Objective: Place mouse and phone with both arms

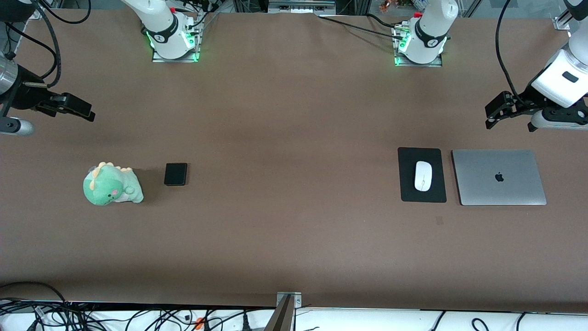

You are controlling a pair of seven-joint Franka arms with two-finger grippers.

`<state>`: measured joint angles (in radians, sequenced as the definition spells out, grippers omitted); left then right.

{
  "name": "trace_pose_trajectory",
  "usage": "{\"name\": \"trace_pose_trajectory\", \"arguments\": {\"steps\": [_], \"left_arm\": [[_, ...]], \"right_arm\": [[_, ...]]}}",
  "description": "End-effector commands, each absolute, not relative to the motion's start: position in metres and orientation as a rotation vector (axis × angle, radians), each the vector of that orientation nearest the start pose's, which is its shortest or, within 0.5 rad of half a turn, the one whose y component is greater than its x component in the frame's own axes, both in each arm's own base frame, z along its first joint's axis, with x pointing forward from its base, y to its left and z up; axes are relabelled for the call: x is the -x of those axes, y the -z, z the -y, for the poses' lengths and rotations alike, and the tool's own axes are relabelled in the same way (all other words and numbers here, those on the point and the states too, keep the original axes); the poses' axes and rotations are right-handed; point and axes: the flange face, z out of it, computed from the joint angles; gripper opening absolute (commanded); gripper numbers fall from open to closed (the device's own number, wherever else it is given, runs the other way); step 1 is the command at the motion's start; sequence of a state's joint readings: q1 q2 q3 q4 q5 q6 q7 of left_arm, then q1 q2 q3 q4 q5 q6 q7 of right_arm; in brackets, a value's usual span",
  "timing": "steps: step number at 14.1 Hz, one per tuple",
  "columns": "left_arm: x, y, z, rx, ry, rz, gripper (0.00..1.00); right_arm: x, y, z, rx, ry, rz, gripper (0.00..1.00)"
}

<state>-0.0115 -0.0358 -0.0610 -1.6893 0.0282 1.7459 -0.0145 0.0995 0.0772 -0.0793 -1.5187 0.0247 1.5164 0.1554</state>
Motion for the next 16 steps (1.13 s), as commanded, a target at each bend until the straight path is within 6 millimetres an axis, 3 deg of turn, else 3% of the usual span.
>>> {"name": "trace_pose_trajectory", "arguments": {"steps": [1, 16], "left_arm": [[-0.560, -0.609, 0.042, 3.091, 0.146, -0.096, 1.00], [-0.560, -0.619, 0.039, 3.094, 0.148, -0.089, 1.00]], "right_arm": [[-0.568, -0.611, -0.005, 3.138, -0.113, -0.207, 1.00], [-0.581, -0.621, -0.007, 3.143, -0.033, -0.149, 1.00]]}}
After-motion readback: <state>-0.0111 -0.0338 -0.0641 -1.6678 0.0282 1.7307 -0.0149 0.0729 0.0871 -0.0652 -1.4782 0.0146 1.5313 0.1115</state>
